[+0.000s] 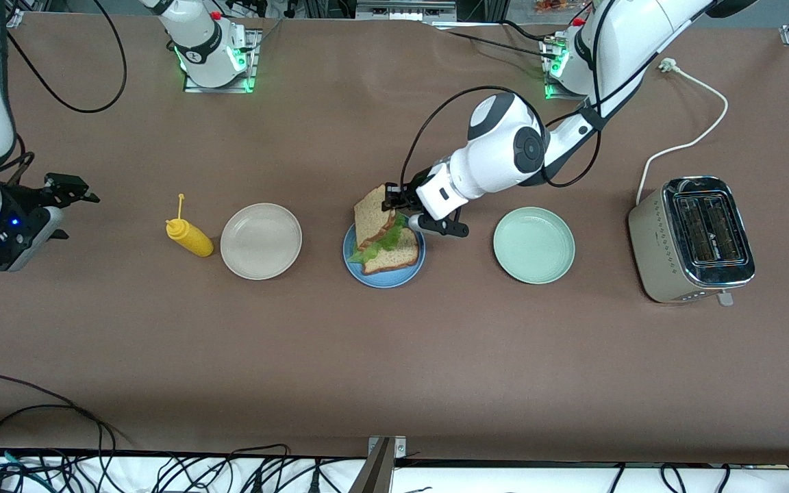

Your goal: Make sandwich in blue plate with both arms

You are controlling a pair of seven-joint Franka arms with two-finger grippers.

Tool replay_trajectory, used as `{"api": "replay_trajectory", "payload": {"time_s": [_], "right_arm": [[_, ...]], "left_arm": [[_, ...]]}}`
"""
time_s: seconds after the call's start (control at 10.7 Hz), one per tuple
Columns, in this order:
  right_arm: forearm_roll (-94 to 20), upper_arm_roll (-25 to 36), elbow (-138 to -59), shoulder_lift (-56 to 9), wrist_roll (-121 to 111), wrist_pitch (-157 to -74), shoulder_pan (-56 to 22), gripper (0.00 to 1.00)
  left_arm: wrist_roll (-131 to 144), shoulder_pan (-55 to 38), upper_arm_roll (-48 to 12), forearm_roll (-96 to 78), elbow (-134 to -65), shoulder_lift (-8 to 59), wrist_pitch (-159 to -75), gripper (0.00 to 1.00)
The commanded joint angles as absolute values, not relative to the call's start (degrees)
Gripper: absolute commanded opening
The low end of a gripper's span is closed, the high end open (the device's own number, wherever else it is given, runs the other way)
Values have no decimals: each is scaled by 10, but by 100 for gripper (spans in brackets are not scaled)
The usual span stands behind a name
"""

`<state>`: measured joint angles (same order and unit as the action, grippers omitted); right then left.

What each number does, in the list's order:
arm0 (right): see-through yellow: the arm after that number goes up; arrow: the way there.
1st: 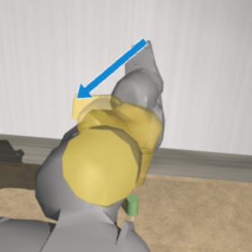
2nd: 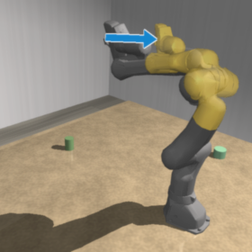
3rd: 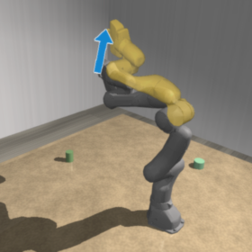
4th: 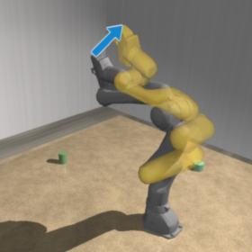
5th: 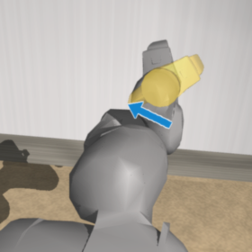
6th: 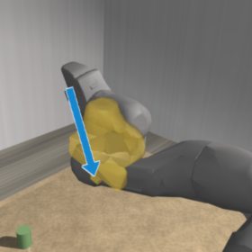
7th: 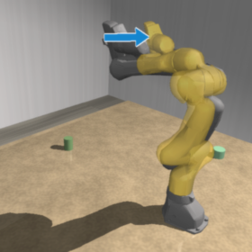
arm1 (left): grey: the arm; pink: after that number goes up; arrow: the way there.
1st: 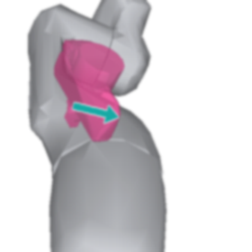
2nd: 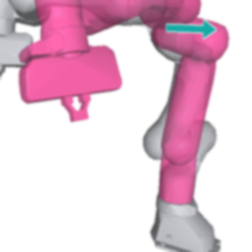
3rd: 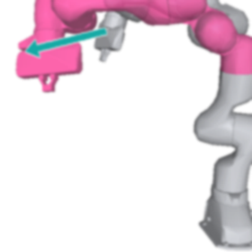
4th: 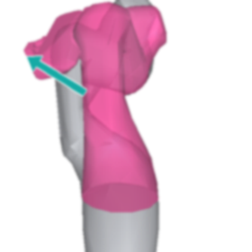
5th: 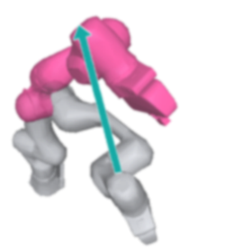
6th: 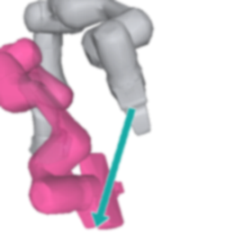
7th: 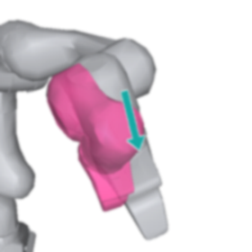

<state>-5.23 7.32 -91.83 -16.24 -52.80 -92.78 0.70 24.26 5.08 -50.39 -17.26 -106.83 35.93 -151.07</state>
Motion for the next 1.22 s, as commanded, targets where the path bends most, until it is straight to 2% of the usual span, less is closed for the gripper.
{"api": "replay_trajectory", "payload": {"time_s": [0.0,0.28,0.37,0.56,0.75,0.84,1.03,1.12], "right_arm": [[15,69,-985,-92,-349,-942,-19,100],[39,70,-977,-64,-209,-922,-34,100],[37,73,-973,-56,-205,-918,-34,100],[20,76,-926,-47,-120,-848,-32,100],[17,80,-912,-42,-55,-844,-32,100],[14,82,-909,-38,-46,-848,-30,100],[-28,106,-902,-26,-43,-848,-30,100],[-36,107,-909,-24,-47,-849,-24,100]], "left_arm": [[174,61,-512,-225,-1035,408,-1511,0],[141,62,-496,-233,-1021,426,-1512,0],[135,62,-492,-233,-1019,438,-1513,5],[138,62,-490,-234,-1005,452,-1513,6],[134,58,-490,-242,-1005,460,-1514,7],[133,53,-483,-241,-1005,471,-1514,18],[132,55,-483,-235,-1005,470,-1514,23],[131,55,-482,-234,-1005,469,-1514,32]]}}
